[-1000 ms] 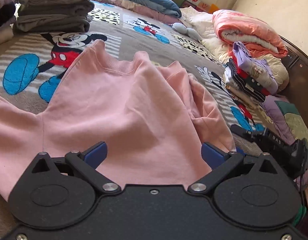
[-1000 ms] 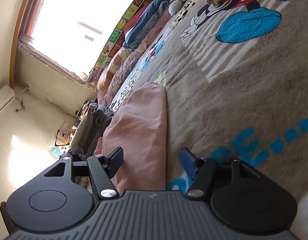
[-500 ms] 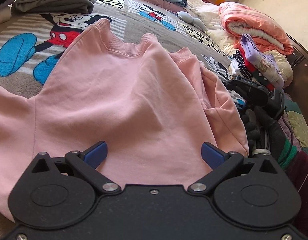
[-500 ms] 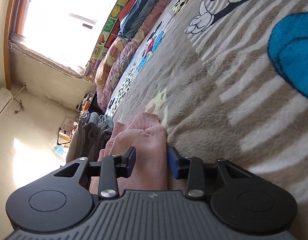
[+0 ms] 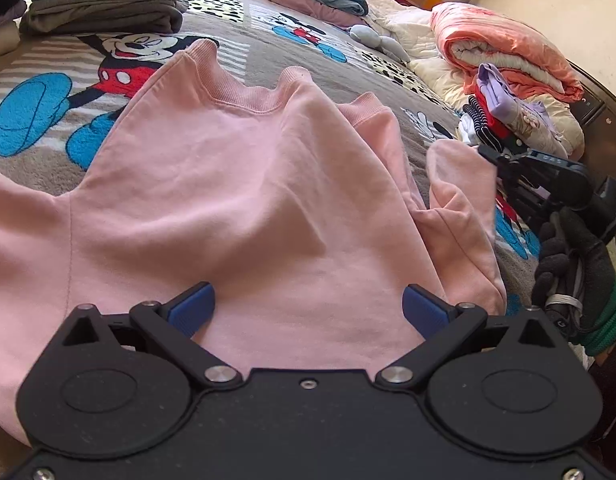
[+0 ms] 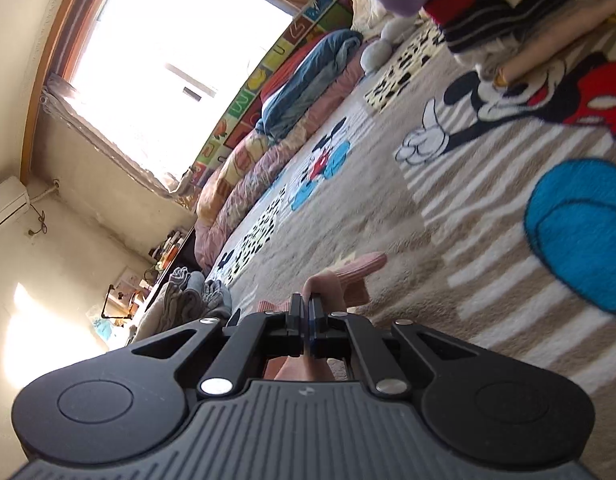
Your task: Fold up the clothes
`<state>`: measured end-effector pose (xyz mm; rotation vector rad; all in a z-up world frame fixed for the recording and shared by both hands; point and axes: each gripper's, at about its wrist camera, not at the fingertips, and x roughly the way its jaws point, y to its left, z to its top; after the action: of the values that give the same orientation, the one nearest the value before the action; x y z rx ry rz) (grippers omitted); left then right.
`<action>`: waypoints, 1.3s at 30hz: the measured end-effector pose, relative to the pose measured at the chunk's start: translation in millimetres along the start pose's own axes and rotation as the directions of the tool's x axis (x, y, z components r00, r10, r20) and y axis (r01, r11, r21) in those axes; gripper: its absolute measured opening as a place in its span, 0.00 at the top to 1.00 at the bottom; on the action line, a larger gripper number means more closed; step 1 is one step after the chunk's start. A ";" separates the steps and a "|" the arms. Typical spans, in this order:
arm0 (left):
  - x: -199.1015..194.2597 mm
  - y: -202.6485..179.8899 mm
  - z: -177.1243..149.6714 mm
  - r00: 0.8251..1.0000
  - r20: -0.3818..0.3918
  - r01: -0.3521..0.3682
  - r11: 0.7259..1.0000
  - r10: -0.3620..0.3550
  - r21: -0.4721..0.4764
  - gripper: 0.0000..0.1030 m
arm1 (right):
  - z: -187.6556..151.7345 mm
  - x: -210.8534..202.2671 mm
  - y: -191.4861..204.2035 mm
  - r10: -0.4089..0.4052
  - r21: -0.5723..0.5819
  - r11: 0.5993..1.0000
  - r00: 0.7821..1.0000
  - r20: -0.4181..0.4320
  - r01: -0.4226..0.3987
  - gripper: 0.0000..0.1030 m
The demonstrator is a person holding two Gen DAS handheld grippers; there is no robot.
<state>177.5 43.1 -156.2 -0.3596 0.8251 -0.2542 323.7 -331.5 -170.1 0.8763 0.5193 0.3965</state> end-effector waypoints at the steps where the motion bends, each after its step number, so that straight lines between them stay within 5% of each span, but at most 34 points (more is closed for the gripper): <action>1: -0.3 -0.2 -0.3 1.000 0.001 -0.001 1.000 0.001 0.001 0.02 | 2.8 -11.3 2.2 -0.010 -0.011 1.000 1.000 0.024 0.010 0.96; 16: 0.4 -8.1 -8.1 0.999 0.006 -0.048 0.996 0.048 0.075 0.02 | 4.0 -153.9 -28.8 -0.202 0.065 0.979 0.946 0.254 0.191 0.96; 24: 2.7 -17.9 -15.6 0.995 0.015 -0.099 0.983 0.098 0.154 0.02 | -7.9 -171.0 -69.7 -0.306 0.126 0.950 0.928 0.211 0.285 0.96; 27: -3.3 -20.5 -16.6 0.995 0.031 -0.103 0.981 0.100 0.162 0.02 | -14.3 -179.3 -80.3 -0.303 0.184 0.946 0.927 0.221 0.265 0.91; 29: -12.0 -25.1 -17.4 0.994 0.067 -0.101 0.980 0.091 0.174 0.02 | -16.8 -181.2 -81.3 -0.312 0.185 0.944 0.923 0.225 0.274 0.73; 32: -24.5 -38.1 -20.7 0.994 0.108 -0.023 0.974 -0.001 0.225 0.02 | -14.7 -181.0 -89.3 -0.321 0.239 0.934 0.918 0.231 0.266 0.44; 35: -24.0 -58.8 -29.5 0.988 0.067 0.109 0.946 -0.136 0.305 0.02 | -10.3 -173.8 -98.6 -0.292 0.303 0.927 0.934 0.207 0.223 0.44; 39: -15.1 -91.9 -51.0 0.964 -0.047 0.255 0.863 -0.262 0.436 0.04 | -4.2 -160.3 -103.9 -0.267 0.356 0.913 0.951 0.158 0.197 0.52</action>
<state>121.8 -45.9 -140.6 -0.0428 0.6791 -0.6779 204.0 -473.9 -213.5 1.1566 0.5025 -0.0068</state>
